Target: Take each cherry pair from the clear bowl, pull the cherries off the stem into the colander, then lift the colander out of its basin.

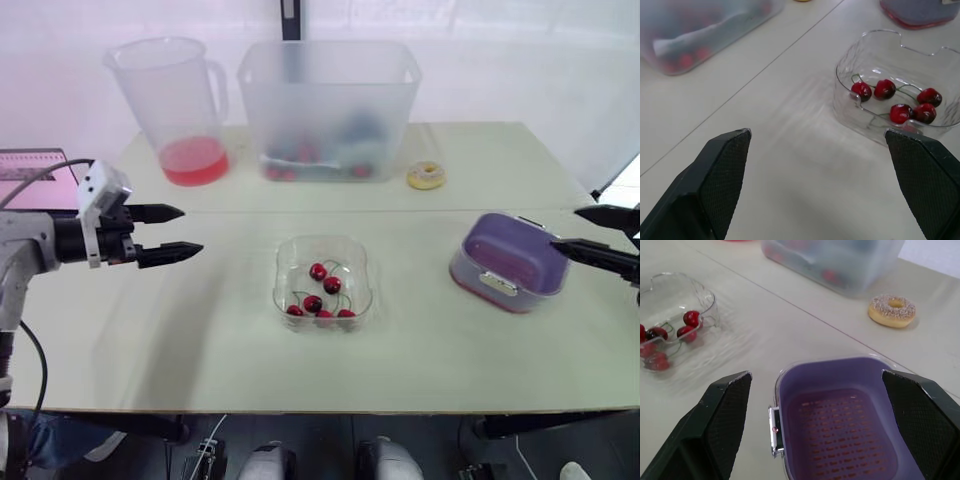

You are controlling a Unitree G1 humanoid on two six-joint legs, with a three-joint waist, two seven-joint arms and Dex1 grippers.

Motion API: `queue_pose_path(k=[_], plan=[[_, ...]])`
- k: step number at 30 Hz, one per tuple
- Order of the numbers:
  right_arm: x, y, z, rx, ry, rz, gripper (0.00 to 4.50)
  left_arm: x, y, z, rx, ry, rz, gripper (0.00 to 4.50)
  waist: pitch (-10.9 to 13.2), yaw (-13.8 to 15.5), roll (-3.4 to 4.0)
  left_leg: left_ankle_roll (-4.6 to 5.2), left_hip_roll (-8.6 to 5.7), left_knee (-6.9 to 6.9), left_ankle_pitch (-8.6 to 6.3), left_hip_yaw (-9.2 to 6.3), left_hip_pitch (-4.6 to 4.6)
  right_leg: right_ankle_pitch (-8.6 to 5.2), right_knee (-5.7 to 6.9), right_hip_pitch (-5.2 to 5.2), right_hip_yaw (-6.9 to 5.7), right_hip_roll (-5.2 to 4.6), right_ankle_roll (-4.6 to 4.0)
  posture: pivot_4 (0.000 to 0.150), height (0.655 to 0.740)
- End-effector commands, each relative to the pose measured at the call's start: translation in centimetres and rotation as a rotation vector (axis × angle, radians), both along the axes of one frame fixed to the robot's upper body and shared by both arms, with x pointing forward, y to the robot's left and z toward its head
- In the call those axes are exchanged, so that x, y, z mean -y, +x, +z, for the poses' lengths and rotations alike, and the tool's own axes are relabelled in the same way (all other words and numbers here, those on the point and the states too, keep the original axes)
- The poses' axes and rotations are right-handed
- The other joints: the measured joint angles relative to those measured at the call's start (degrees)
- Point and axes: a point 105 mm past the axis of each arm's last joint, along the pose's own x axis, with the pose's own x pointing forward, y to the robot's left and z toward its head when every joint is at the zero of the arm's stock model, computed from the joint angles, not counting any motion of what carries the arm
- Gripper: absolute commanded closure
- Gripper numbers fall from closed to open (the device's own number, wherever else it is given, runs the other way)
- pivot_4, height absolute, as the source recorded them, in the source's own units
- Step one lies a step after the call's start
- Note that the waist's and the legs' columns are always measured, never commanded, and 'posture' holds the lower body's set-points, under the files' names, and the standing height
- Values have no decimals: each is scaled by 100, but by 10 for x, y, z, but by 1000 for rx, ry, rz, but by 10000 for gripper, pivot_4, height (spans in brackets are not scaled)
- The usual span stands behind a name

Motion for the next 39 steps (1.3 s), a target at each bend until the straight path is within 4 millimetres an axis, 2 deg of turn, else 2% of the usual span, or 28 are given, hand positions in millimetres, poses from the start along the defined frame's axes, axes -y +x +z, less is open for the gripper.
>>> queue_pose_path(k=[1,4,11,17,21,23,26,30,33,34,39], plan=[[-3,-3,11,56,-19,3,536,1,0,16,44,-11,-5,0,0,-8,0,0,0,0,0,0,0,0,0,0,0,0,0,1500,6886],[-5,-3,11,57,-13,8,536,2,2,22,50,-52,-5,0,0,-8,0,0,1,1,0,0,1,0,2,0,0,1,0,1500,6886],[-9,-2,11,59,-9,13,536,3,3,22,53,-46,-9,0,0,-7,0,0,1,1,0,0,1,0,2,0,0,2,0,1500,6886],[-7,1,14,29,74,-30,536,3,4,22,52,-65,12,0,0,-9,0,0,1,3,0,0,1,0,2,1,0,1,0,1500,6886],[-29,13,21,41,74,7,536,7,-17,38,-46,-296,-62,0,0,-40,0,0,2,3,0,-2,1,0,2,0,0,1,0,1500,6886],[-51,21,25,60,67,69,536,6,-22,32,-58,-292,-36,0,0,-101,1,0,3,3,0,-2,1,0,2,0,1,1,0,1500,6886],[-98,28,30,80,43,215,536,9,-30,22,-31,-271,-14,0,-2,-160,4,-1,4,-4,1,-4,6,0,2,0,4,0,0,1500,6886],[-143,41,21,125,-94,299,536,12,-35,12,50,-259,30,0,0,-124,-1,-5,8,-2,2,-8,2,0,1,-2,4,0,0,1500,6886],[-193,56,18,176,-115,360,536,21,-40,-3,79,-239,44,0,-1,-137,-3,-5,-1,4,2,-7,-2,0,2,-2,5,-4,0,1500,6886],[-204,58,17,183,-134,370,536,22,-41,-5,87,-236,51,0,-2,-139,-2,-5,-1,6,2,-6,-1,0,2,-2,5,-5,-1,1500,6886],[-258,53,-24,-79,-223,514,536,32,-45,-14,127,-252,75,0,-4,-108,-5,-6,-1,5,3,-16,-9,1,-1,-6,3,-4,-1,1500,6886]])
